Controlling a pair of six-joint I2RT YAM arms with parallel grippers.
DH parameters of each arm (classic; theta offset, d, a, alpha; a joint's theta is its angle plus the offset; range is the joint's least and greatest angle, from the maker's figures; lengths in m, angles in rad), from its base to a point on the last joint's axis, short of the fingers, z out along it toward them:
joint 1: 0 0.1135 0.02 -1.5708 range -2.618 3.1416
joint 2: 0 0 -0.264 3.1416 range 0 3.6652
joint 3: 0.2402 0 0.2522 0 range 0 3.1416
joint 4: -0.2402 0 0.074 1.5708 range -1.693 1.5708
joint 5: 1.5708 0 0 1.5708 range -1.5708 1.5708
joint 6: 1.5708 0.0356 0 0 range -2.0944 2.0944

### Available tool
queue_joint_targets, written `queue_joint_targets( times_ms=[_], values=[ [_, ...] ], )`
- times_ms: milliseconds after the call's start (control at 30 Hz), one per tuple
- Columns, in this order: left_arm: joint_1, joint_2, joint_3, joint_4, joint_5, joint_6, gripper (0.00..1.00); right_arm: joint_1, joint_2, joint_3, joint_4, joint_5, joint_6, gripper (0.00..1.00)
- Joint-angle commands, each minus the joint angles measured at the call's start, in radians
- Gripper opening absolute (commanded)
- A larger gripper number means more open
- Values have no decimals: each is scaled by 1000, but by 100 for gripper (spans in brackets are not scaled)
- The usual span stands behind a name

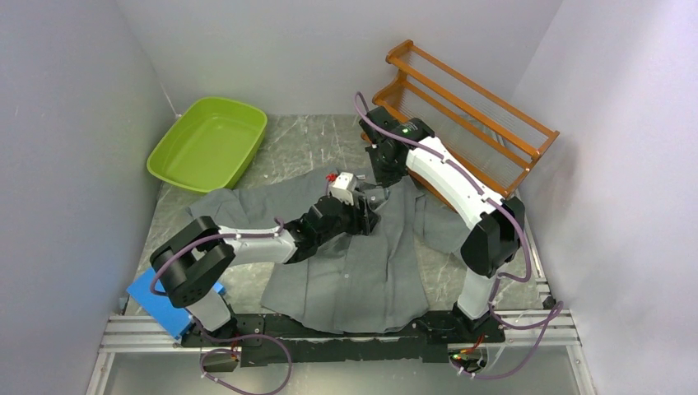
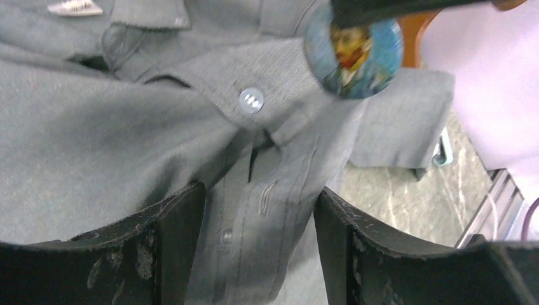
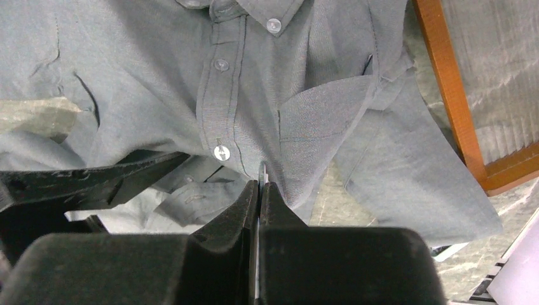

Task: Pin the brooch onto the clothing
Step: Pin the brooch to the clothes.

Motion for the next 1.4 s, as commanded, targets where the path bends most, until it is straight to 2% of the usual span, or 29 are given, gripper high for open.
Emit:
queue_joint_targets(
  times_ms=[0,67,133,300,433,800,1333,1367],
  values=[
    [-8,9,-17,62,-21,-11,67,2,3,4,-17,6,-5,0],
    [-9,5,-30,62,-33,-11,64,1,10,5,-20,4,-8,0],
    [-9,1,-35,45,-51,-8,56,1,14,6,-18,-2,-10,0],
    [-10,-6,-47,16,-93,-8,29,2,30,18,-34,17,-15,0],
    [-10,-9,-56,-3,-108,-17,4,2,40,22,-48,45,-13,0],
    [-10,-12,-46,-93,-184,-53,3,2,64,77,-113,152,-1,0],
    [-17,13,-18,-199,-264,-80,3,2,21,66,-44,71,-6,0],
    [-18,6,-14,-193,-257,-63,8,2,22,65,-45,67,-6,0]
  ],
)
